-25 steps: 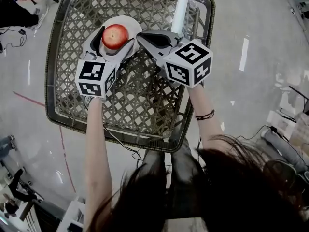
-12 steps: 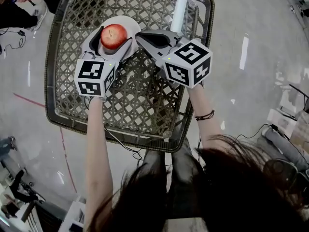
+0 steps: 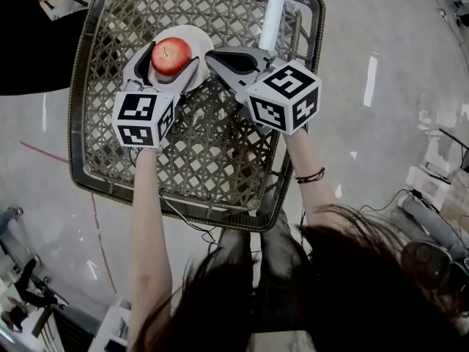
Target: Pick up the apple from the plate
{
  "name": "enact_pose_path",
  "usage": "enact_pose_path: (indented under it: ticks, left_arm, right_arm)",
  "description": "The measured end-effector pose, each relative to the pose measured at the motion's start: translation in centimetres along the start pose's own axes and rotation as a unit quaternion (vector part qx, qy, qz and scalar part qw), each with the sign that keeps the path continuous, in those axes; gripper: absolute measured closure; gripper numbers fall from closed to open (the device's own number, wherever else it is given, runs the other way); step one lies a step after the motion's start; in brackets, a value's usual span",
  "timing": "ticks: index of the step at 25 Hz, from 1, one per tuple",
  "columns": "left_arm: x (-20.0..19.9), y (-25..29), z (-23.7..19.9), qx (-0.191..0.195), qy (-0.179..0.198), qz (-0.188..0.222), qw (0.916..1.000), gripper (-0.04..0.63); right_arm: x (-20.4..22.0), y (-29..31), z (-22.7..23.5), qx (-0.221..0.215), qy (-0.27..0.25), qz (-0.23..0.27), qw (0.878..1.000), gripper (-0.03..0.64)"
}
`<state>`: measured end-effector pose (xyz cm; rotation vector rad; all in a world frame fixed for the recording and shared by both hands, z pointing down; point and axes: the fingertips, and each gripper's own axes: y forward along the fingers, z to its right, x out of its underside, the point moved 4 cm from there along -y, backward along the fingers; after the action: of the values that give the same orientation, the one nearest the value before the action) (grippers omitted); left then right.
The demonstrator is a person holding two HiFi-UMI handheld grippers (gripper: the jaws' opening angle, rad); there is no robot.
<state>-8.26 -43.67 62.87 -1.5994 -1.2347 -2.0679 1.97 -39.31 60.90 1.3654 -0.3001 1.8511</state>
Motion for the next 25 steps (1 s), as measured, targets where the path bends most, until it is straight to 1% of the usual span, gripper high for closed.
enact_pose_path:
  ticks: [10, 18, 25]
  left_arm:
    - [-0.3, -0.9, -0.1, -0.011, -0.017, 0.005, 0.9998, 0.183]
    - [-0.9, -2.3, 0.2, -0.022, -0.044, 0.012, 0.9987, 0.183]
    - [-2.2, -4.2, 0.7, -0.032, -0.068, 0.022, 0.997, 0.183]
  right_arm:
    - [-0.2, 0.1, 0.2, 0.003, 0.013, 0.001, 1.0, 0.607]
    - [-1.2, -0.2, -0.3, -0.001, 0.013, -0.003, 1.0, 0.607]
    - [-2.7, -0.9, -1.3, -0.005, 0.012, -0.009, 1.0, 0.607]
